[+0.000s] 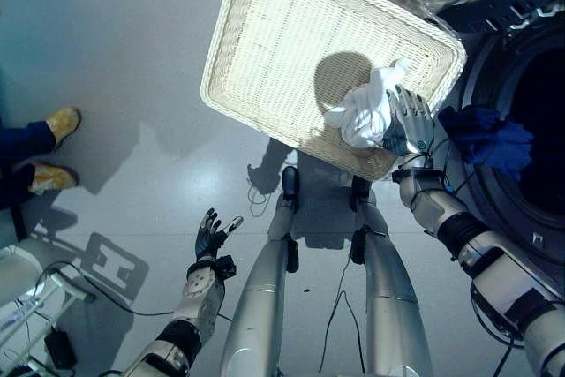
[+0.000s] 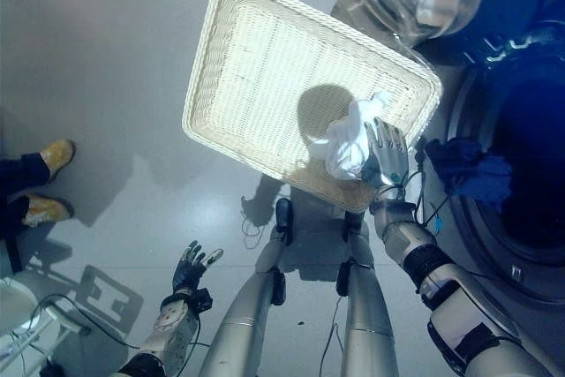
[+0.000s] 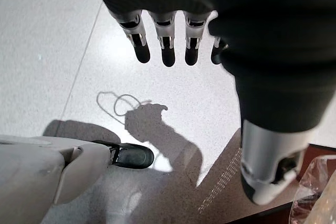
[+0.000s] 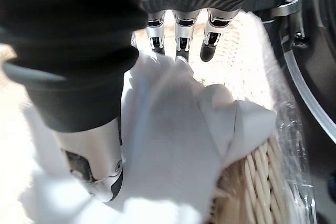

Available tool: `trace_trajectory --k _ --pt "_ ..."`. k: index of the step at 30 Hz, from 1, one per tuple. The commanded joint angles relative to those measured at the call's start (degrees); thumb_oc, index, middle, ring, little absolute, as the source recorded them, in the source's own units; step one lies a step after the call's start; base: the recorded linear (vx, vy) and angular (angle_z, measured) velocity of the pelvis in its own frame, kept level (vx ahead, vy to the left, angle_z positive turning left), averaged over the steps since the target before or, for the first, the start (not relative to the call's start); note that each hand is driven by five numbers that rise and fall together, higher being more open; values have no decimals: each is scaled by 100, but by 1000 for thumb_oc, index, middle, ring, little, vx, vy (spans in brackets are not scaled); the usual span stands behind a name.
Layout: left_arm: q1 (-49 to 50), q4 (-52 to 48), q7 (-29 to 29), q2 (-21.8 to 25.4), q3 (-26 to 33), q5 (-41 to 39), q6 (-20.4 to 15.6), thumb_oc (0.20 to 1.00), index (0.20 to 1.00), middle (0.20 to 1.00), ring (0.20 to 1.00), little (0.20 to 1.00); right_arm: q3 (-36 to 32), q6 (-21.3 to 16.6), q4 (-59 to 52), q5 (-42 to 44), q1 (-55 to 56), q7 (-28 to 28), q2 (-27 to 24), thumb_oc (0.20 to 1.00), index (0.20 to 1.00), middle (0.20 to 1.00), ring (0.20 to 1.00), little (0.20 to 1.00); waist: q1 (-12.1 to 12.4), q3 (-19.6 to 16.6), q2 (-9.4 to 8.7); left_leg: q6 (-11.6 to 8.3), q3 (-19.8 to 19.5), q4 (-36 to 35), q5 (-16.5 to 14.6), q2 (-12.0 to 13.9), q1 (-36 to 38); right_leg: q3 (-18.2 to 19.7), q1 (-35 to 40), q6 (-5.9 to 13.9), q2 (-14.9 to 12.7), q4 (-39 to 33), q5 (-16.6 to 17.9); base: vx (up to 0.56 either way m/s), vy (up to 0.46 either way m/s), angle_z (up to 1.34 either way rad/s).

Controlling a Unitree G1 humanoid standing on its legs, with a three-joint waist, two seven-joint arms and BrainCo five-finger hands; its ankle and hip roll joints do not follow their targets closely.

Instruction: Put the clothes into the washing machine.

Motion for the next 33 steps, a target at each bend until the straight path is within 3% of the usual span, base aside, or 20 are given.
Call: trace_trajectory --k 1,4,8,10,16,18,20,25,26,33 --pt "-71 56 10 104 -95 -141 28 1000 1000 1000 1000 1000 81 403 216 237 32 474 -195 1000 1000 1000 1000 1000 86 -120 470 65 374 236 -211 -418 -266 -80 -1 387 205 165 -313 22 -62 23" --pt "-182 -26 106 123 -190 -105 92 1000 1000 1000 1000 1000 187 760 860 105 -298 1221 -101 1000 1000 1000 1000 1000 201 -120 490 92 306 232 -183 -432 -342 -147 -79 376 206 188 -276 28 -64 20" --pt "-220 -140 185 154 -256 -70 139 1000 1000 1000 1000 1000 253 919 1046 49 -397 1653 -68 1000 1000 1000 1000 1000 264 -120 496 112 254 247 -174 -448 -389 -181 -119 367 198 191 -260 20 -43 12" --pt "-239 -197 194 146 -249 -51 146 1000 1000 1000 1000 1000 292 1253 1170 -139 -468 2180 -12 1000 1000 1000 1000 1000 303 -120 510 113 229 261 -162 -451 -438 -200 -173 362 192 213 -254 15 -27 6" --pt "-259 -350 240 137 -274 12 215 1000 1000 1000 1000 1000 267 1385 1450 -337 -466 2896 85 1000 1000 1000 1000 1000 365 -120 538 123 157 280 -145 -471 -481 -222 -212 348 175 215 -239 15 -31 6" --pt "-279 -420 277 125 -285 46 279 1000 1000 1000 1000 1000 308 1188 1533 -300 -491 3285 131 1000 1000 1000 1000 1000 390 -120 558 128 127 276 -134 -480 -498 -230 -231 340 165 207 -227 0 0 0" --pt "-288 -467 311 120 -316 23 317 1000 1000 1000 1000 1000 309 933 1551 -150 -504 3338 181 200 200 200 200 200 403 -120 575 129 99 297 -131 -494 -507 -215 -252 335 166 224 -224 0 0 0" --pt "-260 -536 330 109 -268 39 385 1000 1000 1000 1000 1000 101 529 1390 930 -526 3018 291 200 200 200 200 200 407 -120 565 118 91 323 -136 -479 -514 -177 -272 322 197 255 -235 0 0 0" --pt "-240 -569 336 117 -234 46 407 1000 1000 1000 1000 1000 -81 308 1296 1682 -464 2805 336 200 200 200 200 200 398 -120 544 113 95 328 -136 -468 -510 -164 -271 317 219 265 -234 0 0 0" --pt "-162 -622 387 68 -111 109 408 1000 1000 1000 1000 1000 -855 -561 911 3661 -167 2453 448 200 200 200 200 200 298 -120 450 99 142 334 -163 -418 -472 -96 -265 291 296 298 -241 0 0 0"
